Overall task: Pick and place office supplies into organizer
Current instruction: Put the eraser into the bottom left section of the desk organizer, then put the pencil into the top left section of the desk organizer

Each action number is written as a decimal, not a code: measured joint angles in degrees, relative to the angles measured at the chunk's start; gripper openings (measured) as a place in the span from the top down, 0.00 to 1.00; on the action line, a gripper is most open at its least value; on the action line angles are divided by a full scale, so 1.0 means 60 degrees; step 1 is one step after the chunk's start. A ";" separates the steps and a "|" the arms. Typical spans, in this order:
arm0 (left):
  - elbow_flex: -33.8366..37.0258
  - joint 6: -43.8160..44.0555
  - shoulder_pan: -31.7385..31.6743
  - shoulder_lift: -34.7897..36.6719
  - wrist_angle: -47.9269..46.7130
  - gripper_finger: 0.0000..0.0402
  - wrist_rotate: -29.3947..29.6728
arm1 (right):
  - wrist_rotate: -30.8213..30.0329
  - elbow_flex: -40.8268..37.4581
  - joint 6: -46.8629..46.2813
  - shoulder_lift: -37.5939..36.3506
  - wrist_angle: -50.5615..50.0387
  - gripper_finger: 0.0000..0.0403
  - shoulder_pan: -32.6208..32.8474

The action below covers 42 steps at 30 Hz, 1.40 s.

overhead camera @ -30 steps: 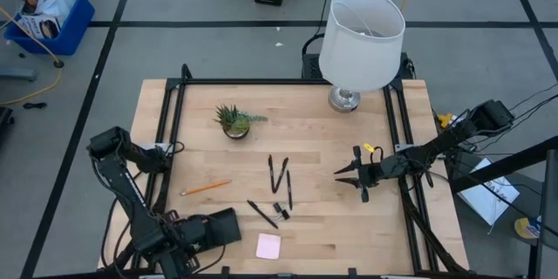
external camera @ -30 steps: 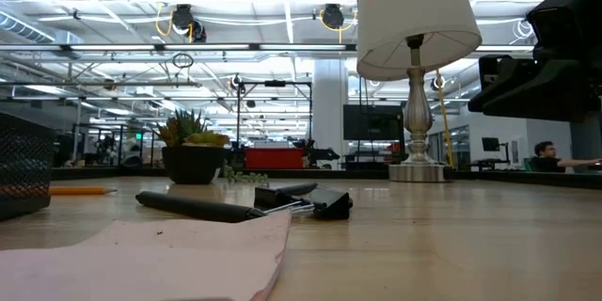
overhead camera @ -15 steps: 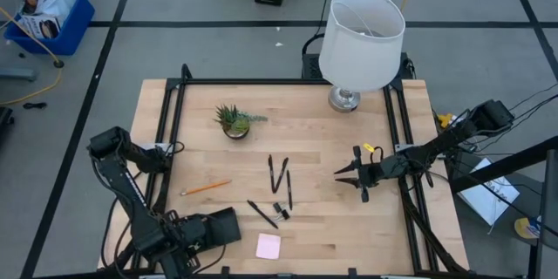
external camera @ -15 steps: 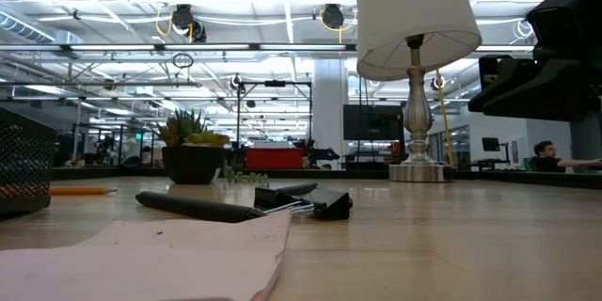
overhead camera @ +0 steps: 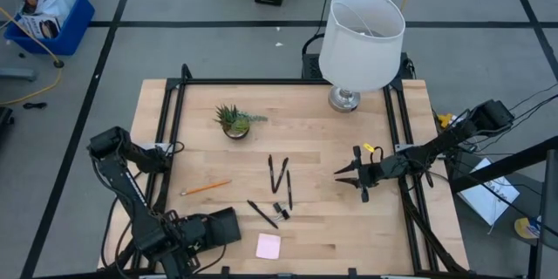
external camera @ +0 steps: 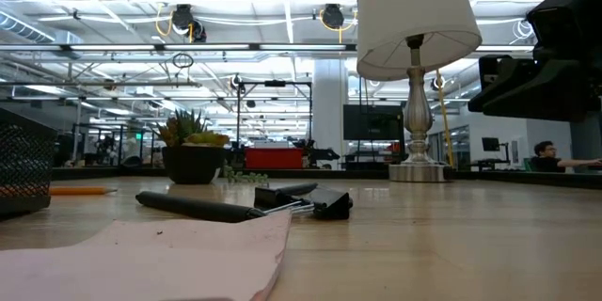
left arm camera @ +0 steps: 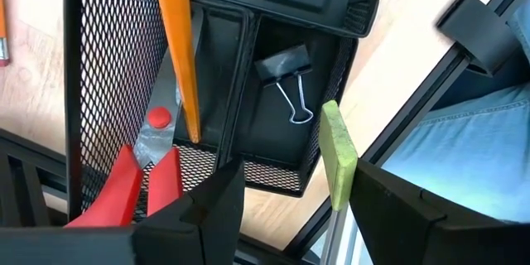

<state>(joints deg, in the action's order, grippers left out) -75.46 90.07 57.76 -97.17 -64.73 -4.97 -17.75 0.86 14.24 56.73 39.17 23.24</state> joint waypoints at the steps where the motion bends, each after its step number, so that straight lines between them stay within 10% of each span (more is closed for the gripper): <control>1: 0.0000 -0.0038 0.0004 0.0000 -0.0048 0.47 -0.0005 | 0.0002 0.0000 0.0000 -0.0001 0.0001 0.78 0.0000; 28: -0.0080 -0.0235 0.0004 0.0004 -0.1149 0.47 -0.0358 | 0.0002 0.0000 0.0000 0.0002 0.0001 0.78 -0.0001; 42: -0.2110 -0.0467 -0.0030 0.0300 -0.4201 0.47 0.2782 | 0.0001 0.0000 0.0000 0.0003 0.0000 0.78 -0.0001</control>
<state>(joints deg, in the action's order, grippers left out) -88.12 87.27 57.58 -95.37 -89.93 11.72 -17.74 0.86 14.24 56.75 39.17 23.24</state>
